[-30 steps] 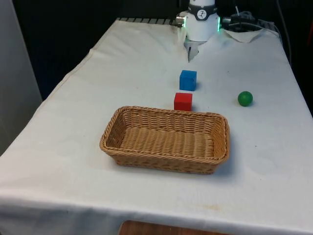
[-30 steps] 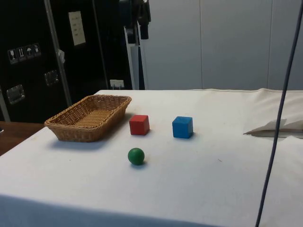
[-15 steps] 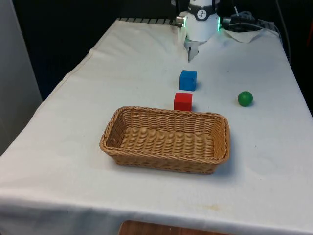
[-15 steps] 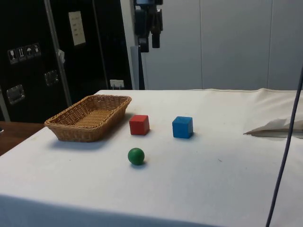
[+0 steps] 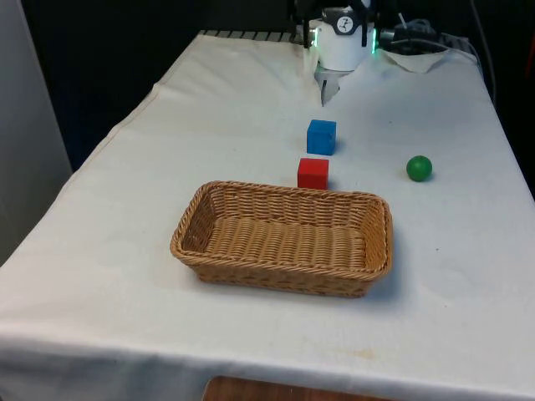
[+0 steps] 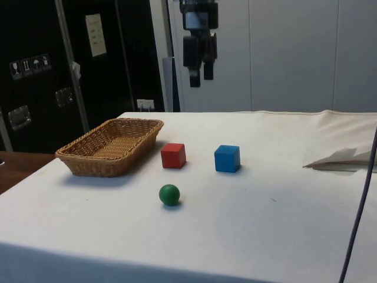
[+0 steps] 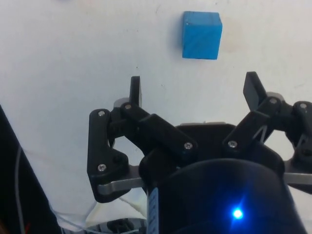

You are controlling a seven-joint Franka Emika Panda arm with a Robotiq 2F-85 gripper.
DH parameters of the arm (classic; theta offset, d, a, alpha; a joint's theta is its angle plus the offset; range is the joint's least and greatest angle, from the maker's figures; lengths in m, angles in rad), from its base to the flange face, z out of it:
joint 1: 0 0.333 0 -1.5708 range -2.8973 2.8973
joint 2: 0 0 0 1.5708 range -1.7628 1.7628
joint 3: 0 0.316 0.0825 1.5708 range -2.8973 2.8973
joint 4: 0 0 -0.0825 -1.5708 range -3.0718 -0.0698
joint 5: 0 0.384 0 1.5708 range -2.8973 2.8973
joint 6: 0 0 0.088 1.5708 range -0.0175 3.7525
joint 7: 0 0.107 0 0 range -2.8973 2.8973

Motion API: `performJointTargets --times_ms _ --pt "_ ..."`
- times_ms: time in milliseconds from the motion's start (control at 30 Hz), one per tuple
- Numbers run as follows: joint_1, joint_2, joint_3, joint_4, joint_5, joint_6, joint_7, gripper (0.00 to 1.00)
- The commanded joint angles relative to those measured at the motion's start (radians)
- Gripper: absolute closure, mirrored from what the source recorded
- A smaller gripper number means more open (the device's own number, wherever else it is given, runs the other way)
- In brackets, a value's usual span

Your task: Place all non-red objects into the basket.

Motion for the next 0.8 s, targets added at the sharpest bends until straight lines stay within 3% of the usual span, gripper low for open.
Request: performJointTargets --times_ms 0,100,133,367,400,667,700,767 --pt "-0.001 0.007 -0.001 -0.012 0.0 0.024 0.006 0.0" --pt "-0.001 0.014 -0.003 -0.035 0.002 0.054 0.007 0.0" --pt "0.0 0.014 -0.003 -0.027 0.002 0.037 0.003 0.0" --pt "-0.001 0.054 -0.007 -0.093 0.006 0.148 0.008 0.0" --pt "0.0 0.048 -0.006 -0.082 0.004 0.124 0.005 0.0" --pt "0.001 0.097 -0.011 -0.151 0.016 0.245 -0.002 0.0" --pt "0.0 0.095 -0.009 -0.139 0.005 0.222 0.006 0.0" --pt "0.002 0.106 -0.012 -0.163 0.02 0.268 -0.005 0.0"
